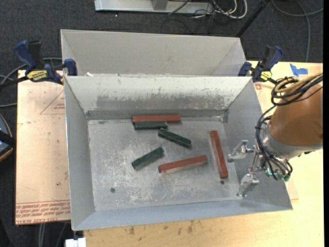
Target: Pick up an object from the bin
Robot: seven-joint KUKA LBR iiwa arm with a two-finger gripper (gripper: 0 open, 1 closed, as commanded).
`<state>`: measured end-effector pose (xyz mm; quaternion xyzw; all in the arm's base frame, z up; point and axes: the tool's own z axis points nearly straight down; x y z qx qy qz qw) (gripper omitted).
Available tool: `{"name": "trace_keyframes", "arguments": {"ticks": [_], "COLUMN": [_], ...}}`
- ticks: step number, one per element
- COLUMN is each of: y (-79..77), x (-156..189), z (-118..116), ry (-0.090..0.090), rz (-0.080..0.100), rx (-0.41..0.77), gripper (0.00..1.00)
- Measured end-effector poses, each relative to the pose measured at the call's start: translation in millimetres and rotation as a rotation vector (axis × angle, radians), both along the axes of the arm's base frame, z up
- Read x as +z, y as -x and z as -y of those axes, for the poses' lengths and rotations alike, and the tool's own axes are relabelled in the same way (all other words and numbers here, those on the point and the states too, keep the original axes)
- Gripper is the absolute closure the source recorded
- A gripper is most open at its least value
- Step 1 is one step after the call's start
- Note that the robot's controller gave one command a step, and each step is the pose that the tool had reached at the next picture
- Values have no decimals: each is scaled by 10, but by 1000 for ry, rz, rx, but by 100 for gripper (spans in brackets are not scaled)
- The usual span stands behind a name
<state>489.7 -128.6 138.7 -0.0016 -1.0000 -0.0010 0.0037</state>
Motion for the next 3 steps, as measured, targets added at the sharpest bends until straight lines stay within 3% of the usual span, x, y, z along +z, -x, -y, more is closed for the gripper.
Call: {"name": "trace_keyframes", "arguments": {"ticks": [1, 2, 3], "y": [-21, -381, -558], "x": [40, -156, -529], "z": [-4, -279, -363], "ry": [1, 3, 0], "rz": [7, 12, 13], "rx": [3, 35, 146], "gripper": [0, 0, 0]}}
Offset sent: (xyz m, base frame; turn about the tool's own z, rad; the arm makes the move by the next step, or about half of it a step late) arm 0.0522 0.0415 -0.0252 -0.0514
